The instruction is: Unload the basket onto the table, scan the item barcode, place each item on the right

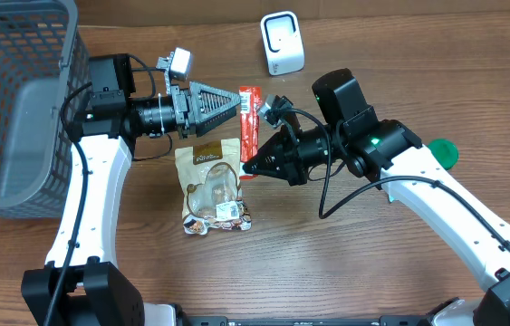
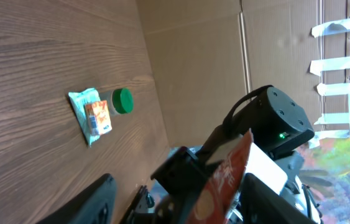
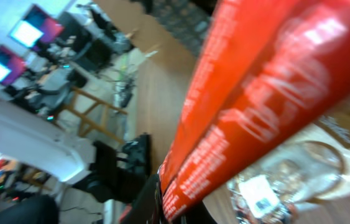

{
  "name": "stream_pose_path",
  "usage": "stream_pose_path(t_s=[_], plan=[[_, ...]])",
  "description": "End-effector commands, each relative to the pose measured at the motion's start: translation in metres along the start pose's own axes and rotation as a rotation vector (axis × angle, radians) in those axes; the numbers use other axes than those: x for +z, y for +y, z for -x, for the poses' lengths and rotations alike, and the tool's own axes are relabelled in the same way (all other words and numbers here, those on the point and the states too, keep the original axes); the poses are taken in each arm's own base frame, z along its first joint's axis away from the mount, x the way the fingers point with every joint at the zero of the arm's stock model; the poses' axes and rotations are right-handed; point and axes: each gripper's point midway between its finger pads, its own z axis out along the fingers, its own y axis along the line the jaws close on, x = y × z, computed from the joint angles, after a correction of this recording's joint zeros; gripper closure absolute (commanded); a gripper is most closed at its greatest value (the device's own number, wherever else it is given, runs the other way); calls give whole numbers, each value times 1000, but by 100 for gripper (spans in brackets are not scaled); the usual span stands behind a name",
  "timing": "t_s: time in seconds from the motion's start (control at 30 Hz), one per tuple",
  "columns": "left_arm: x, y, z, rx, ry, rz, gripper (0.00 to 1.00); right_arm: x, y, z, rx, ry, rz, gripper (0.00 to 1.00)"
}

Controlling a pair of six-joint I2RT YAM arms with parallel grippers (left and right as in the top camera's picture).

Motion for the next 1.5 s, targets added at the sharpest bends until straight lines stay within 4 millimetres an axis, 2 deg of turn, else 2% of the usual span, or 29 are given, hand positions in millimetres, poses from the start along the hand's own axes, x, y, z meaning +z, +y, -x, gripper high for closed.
stream_pose_path(t_s=[0.0, 0.27, 0.43, 0.57, 0.8, 0.87, 1.03, 1.13, 1.33, 1.37, 1.47], plan=[[0, -9, -1, 43, 12, -33, 48, -1, 20, -1, 1, -3, 127, 96], [-4, -36, -13, 119, 74, -197, 45, -1, 20, -1, 117, 5, 131, 96], [-4, -36, -13, 129, 75, -197, 44, 0, 5, -1, 218, 3, 43, 96], [4, -35, -17, 162, 86, -188, 43, 3, 8, -2, 213, 8, 49, 96], [28, -21, -24, 158, 110, -80, 44, 7, 11, -2, 207, 14, 57, 96], [32, -22, -27, 159, 122, -85, 48, 6, 11, -2, 207, 14, 56, 96], [32, -22, -28, 160, 124, -85, 74, 6, 11, -2, 207, 14, 56, 96], [32, -22, -27, 159, 122, -84, 85, 6, 11, -2, 207, 13, 55, 96], [32, -22, -27, 151, 123, -84, 96, 5, 10, -1, 200, 7, 53, 95], [32, -22, -27, 151, 123, -83, 96, 5, 10, 0, 198, 5, 53, 91], [31, -22, -27, 148, 122, -83, 96, 1, 6, 2, 199, -5, 42, 58]])
